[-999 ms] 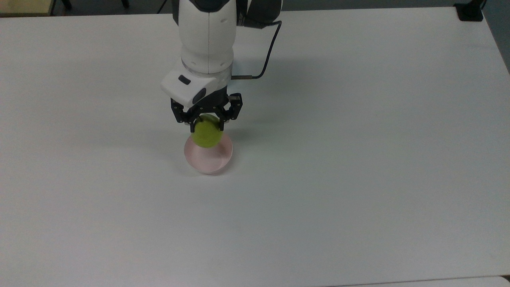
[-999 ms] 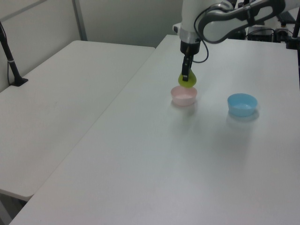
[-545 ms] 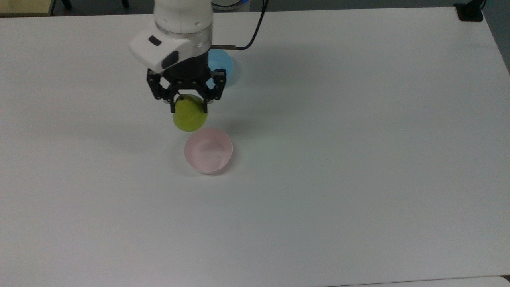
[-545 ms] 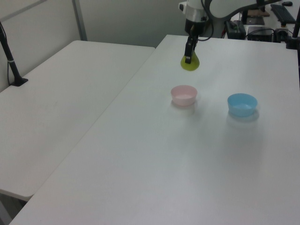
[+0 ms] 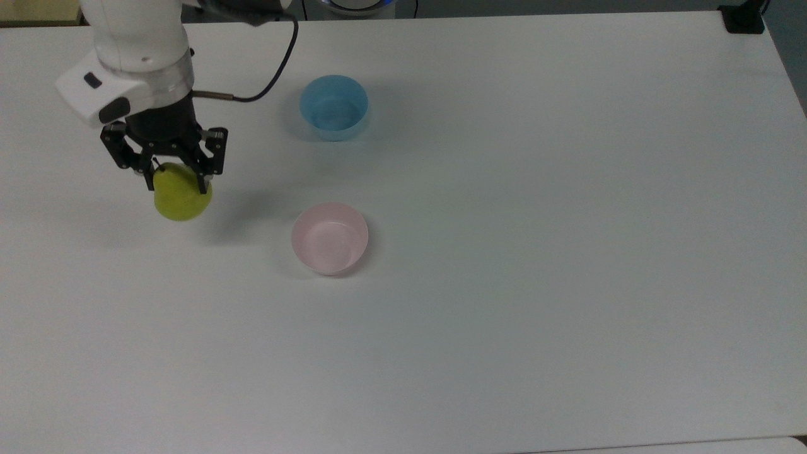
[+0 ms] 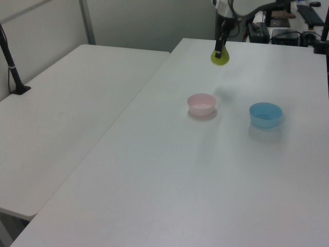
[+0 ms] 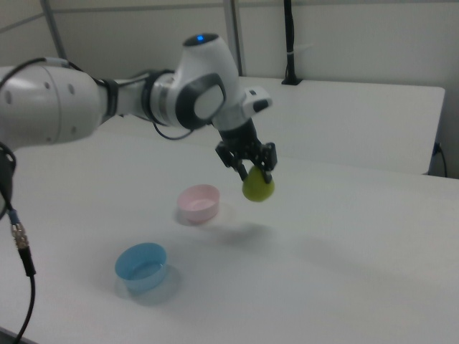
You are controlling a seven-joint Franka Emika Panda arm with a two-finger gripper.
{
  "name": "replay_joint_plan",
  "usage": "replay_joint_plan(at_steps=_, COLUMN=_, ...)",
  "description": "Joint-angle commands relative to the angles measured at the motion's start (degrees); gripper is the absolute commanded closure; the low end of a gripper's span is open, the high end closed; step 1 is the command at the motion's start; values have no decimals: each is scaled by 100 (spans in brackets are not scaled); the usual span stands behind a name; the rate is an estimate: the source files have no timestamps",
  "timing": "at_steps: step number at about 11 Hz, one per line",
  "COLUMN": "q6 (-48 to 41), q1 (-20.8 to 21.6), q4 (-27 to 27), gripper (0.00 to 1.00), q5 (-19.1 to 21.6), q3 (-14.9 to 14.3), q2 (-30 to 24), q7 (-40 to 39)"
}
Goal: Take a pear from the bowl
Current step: 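Lower the pear onto the table beside the pink bowl and release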
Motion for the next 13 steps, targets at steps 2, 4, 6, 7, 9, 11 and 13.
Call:
replay_joint_plan(at_steps=2, q6=1006, q1=-87, q4=87, gripper=64, q5=-1, q3=0, q2=773, q7=-108)
replay_joint_plan(at_steps=4, q6=1270, q1=-87, q4=79, gripper=64, q5=-1, q3=-9, q2=1055, q7=-108)
replay_joint_plan(at_steps=6, q6=1420, q1=-87, q4=79, gripper=59, q5=-10, q3=-9, q2=1170, q7=-100)
replay_joint_plan(at_steps=7, q6=1420, q1=-87, q4=70, gripper=56, q5=-10, q3=-9, q2=1187, q7=-100)
replay_joint_plan(at_steps=9, q6=1420, q1=-87, q4=79, gripper=44, q5=-1, q3=-9, q2=1196, q7=-100)
replay_joint_plan(at_steps=11, q6=1403, q1=-96, q4=79, gripper=19, q5=8, q3=-9, q2=1135, q7=-65)
replay_joint_plan(at_steps=13, q6=1315, q1=-87, q4=70, gripper=10, q5=8, q3=-9, q2=943, q7=-38)
